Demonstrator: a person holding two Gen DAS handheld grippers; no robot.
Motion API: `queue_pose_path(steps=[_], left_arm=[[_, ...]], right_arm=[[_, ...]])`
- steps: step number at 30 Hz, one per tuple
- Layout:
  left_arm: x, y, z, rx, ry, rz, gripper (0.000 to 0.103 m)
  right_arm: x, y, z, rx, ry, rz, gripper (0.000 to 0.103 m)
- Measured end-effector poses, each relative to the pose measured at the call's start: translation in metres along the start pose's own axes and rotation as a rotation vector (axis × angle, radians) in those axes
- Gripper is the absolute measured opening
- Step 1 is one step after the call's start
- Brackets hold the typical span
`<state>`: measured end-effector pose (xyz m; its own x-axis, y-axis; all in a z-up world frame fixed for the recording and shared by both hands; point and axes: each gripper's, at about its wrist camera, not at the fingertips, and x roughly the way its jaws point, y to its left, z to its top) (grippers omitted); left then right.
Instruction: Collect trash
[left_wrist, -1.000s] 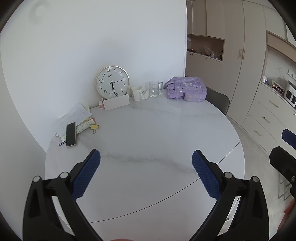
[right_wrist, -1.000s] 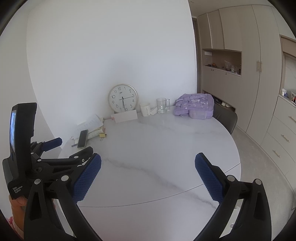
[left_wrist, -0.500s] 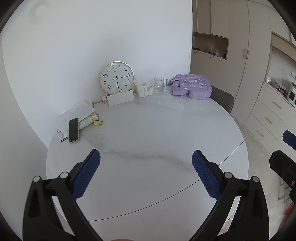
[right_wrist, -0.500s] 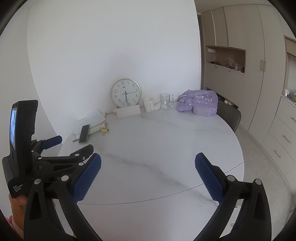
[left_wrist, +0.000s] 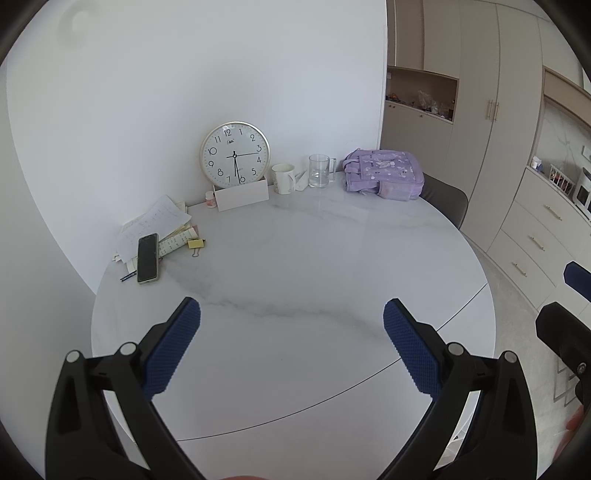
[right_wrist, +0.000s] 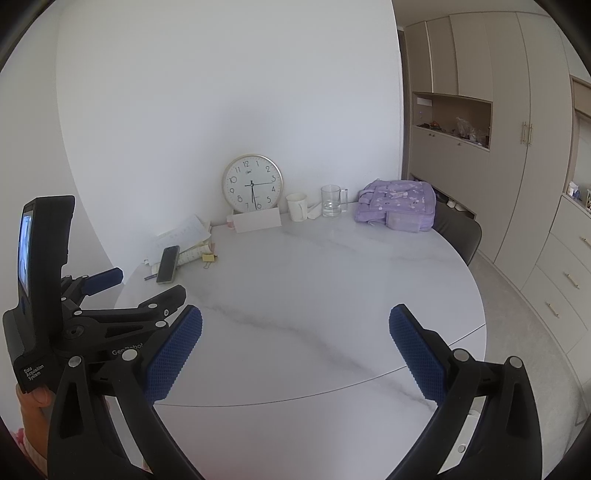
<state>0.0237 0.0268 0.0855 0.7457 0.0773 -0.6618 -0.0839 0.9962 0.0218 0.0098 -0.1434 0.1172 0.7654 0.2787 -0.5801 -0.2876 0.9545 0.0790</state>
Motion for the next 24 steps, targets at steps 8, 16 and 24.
queue_pose_path(steps=[8, 16, 24], left_arm=[[-0.002, 0.002, 0.0, 0.001, -0.003, 0.002, 0.095], [-0.001, 0.002, 0.0, 0.003, -0.002, 0.003, 0.095], [-0.002, 0.004, -0.001, 0.009, -0.006, 0.007, 0.095]], right_arm=[[-0.004, -0.001, 0.0, 0.003, -0.006, -0.001, 0.101], [-0.009, -0.002, -0.002, 0.005, -0.006, -0.005, 0.101], [-0.013, -0.003, -0.003, 0.011, -0.006, -0.007, 0.101]])
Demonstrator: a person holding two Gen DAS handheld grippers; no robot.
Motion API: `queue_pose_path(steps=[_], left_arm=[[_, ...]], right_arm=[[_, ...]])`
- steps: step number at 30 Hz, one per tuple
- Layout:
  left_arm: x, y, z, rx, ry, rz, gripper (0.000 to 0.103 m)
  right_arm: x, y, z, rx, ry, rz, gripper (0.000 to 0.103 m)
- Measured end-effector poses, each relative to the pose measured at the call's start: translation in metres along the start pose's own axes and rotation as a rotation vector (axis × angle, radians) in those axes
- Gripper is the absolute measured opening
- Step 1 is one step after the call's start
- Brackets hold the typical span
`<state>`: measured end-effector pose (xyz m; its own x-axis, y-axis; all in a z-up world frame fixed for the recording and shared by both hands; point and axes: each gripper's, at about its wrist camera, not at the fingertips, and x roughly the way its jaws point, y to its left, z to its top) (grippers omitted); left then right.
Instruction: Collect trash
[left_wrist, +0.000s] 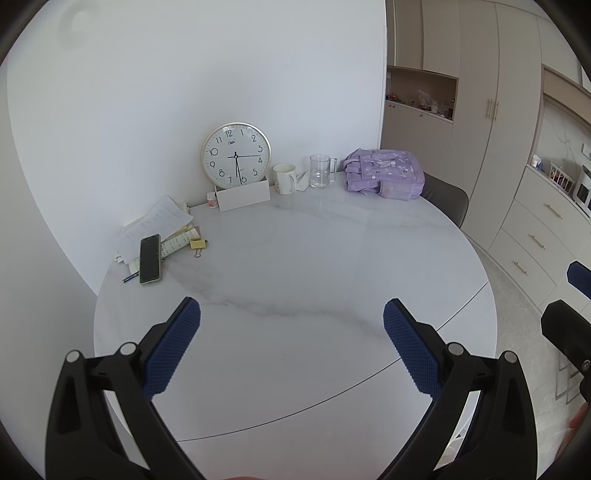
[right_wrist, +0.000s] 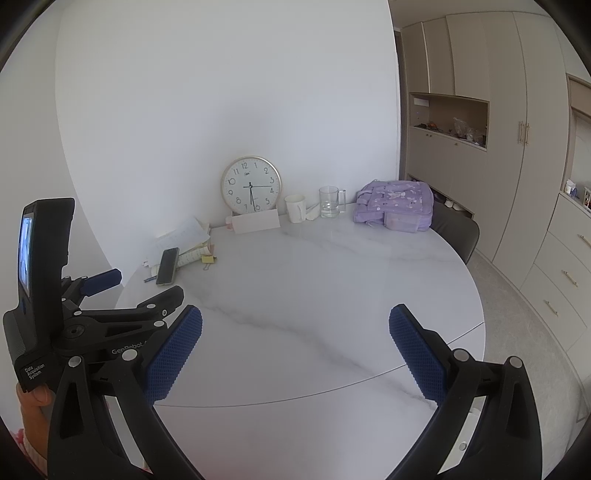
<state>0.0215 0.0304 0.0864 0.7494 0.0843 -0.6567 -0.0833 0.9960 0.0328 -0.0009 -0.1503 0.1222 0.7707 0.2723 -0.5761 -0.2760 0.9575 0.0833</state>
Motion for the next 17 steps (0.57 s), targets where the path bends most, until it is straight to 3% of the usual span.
queue_pose_path(steps=[17], left_arm=[[-0.0008, 0.0042, -0.0017, -0.009, 0.005, -0.009, 0.095]], right_arm=[[-0.0028, 0.0014, 0.0002, -0.003, 0.005, -0.004, 0.101]])
